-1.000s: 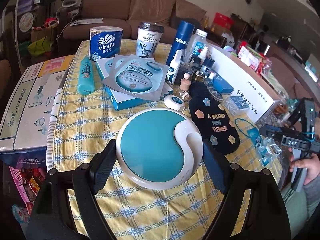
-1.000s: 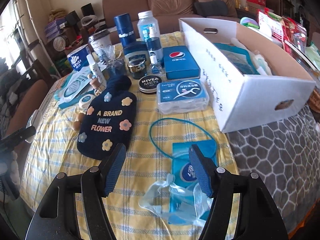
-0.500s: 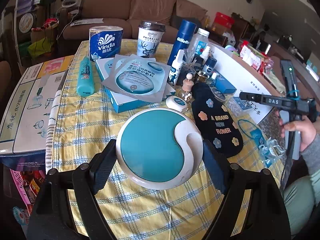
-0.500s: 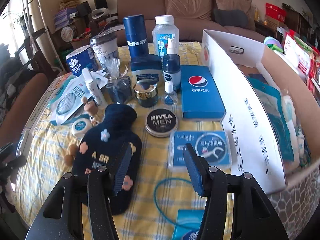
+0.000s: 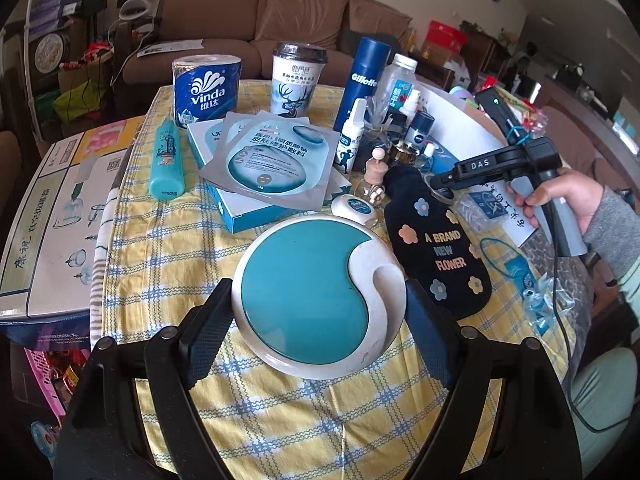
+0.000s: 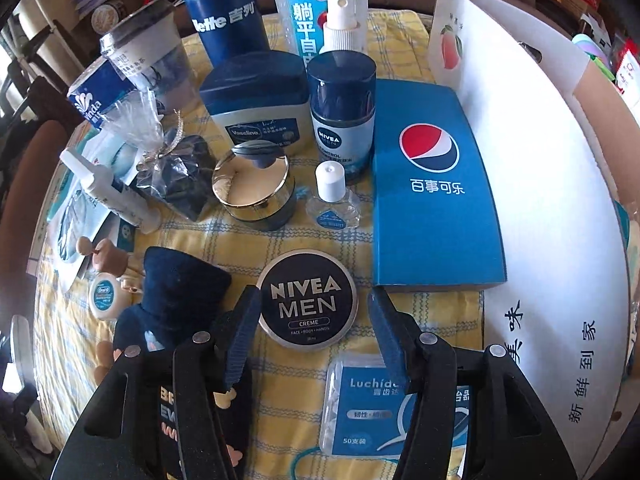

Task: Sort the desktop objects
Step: 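Grasp the Nivea Men tin with the right tool while the left tool holds the compact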

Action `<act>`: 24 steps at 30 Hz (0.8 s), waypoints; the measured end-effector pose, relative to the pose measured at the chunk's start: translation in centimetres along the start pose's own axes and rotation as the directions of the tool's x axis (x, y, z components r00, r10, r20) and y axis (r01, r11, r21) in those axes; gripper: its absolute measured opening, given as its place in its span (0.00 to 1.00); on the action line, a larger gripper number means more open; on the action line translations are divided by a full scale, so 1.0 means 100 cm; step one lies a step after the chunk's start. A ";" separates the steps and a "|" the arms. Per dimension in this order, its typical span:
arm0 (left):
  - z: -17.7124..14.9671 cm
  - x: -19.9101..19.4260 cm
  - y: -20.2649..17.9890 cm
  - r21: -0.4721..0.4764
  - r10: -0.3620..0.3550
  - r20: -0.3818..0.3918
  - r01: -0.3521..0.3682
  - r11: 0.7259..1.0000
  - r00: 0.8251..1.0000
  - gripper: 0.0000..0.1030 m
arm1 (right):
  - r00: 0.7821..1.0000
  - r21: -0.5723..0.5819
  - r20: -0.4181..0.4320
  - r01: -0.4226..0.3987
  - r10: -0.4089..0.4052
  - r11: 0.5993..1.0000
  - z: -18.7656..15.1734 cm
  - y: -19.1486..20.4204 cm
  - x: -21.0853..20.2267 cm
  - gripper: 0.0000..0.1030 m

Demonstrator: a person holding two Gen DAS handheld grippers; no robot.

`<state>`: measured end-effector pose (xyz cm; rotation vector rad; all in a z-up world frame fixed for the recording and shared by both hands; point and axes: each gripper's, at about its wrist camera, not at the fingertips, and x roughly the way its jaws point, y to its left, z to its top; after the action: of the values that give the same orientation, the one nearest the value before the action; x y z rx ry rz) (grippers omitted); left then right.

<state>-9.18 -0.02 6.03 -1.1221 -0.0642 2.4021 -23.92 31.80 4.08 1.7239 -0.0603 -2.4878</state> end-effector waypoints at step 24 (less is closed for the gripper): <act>0.003 -0.005 0.003 -0.012 -0.006 0.016 0.006 1.000 1.000 0.78 | 0.999 -0.006 -0.005 0.050 -0.050 0.999 -0.008 0.004 0.012 0.59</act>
<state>-9.25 -0.48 6.54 -1.1065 -0.0879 2.4087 -23.57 31.32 2.74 1.7511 -0.0095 -2.5157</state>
